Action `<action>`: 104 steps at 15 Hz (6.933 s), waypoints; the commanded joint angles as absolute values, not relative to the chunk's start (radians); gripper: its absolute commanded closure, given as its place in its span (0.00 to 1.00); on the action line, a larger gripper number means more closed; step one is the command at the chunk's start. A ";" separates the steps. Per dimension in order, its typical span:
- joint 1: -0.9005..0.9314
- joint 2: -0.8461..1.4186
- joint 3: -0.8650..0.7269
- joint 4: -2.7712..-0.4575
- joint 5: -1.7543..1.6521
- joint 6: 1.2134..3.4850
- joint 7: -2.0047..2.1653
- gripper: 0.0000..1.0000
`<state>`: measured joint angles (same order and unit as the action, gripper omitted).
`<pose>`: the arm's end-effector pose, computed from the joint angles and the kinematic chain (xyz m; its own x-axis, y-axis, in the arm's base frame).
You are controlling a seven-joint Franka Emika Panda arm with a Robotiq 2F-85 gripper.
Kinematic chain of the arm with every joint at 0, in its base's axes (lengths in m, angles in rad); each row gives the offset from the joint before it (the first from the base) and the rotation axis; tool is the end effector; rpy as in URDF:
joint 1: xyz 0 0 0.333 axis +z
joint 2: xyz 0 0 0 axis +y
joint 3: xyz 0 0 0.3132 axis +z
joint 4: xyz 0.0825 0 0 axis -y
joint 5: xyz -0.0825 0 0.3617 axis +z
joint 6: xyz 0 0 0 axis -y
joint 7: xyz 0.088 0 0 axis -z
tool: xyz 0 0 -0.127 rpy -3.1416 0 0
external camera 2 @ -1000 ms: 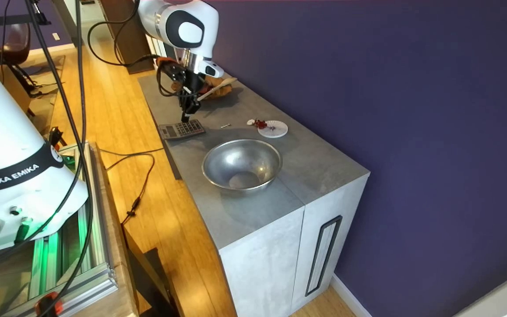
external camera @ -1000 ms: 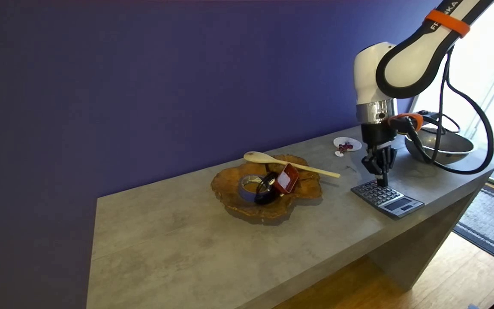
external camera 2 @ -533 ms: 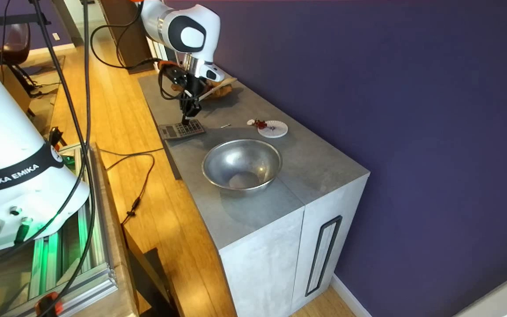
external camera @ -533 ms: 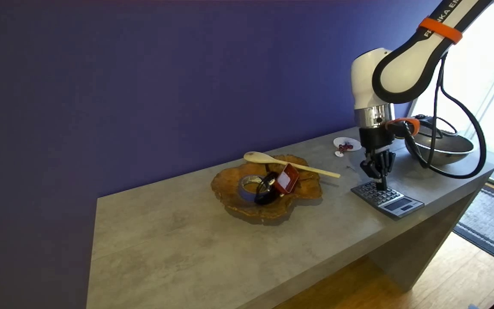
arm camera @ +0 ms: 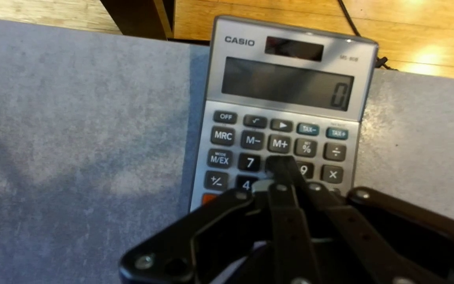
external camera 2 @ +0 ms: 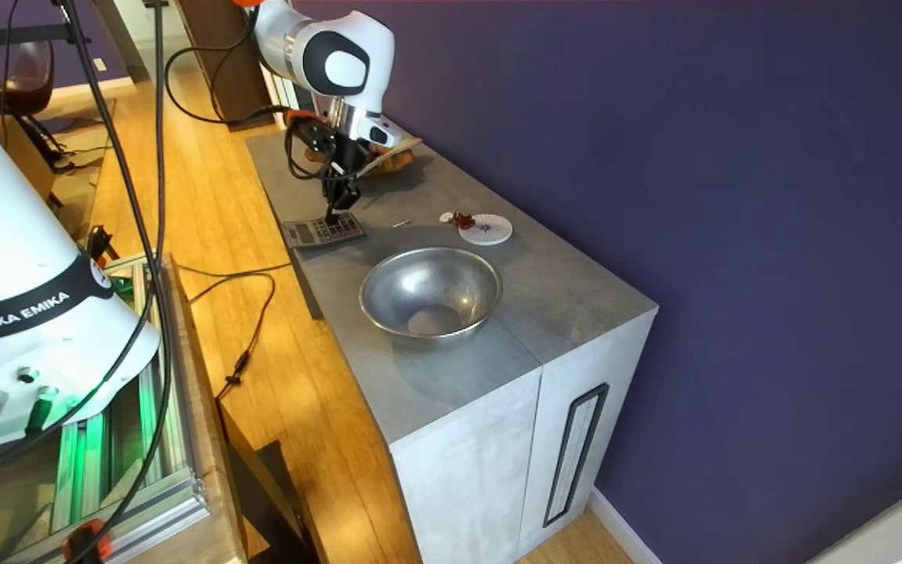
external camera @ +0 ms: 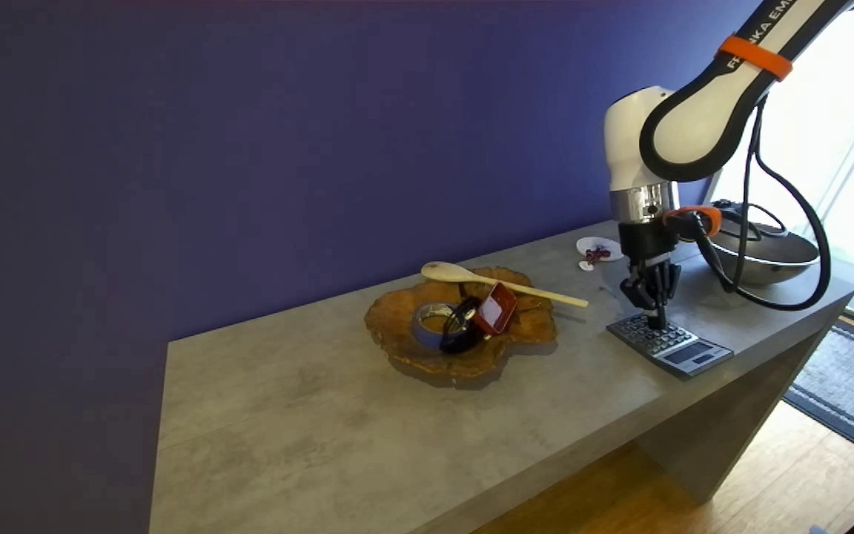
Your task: Press four buttons on the calculator
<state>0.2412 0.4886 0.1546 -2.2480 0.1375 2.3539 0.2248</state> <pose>0.4332 0.1925 0.1235 0.9166 0.0549 -0.3961 0.0431 -0.9983 -0.0388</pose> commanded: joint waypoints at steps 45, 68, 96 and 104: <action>0.248 0.446 0.144 -2.287 0.121 2.390 0.276 1.00; 0.258 0.465 0.183 -2.281 0.147 2.518 0.257 1.00; 0.284 0.530 0.161 -2.242 0.134 2.519 0.283 1.00; 0.256 0.449 0.189 -2.288 0.168 2.511 0.244 1.00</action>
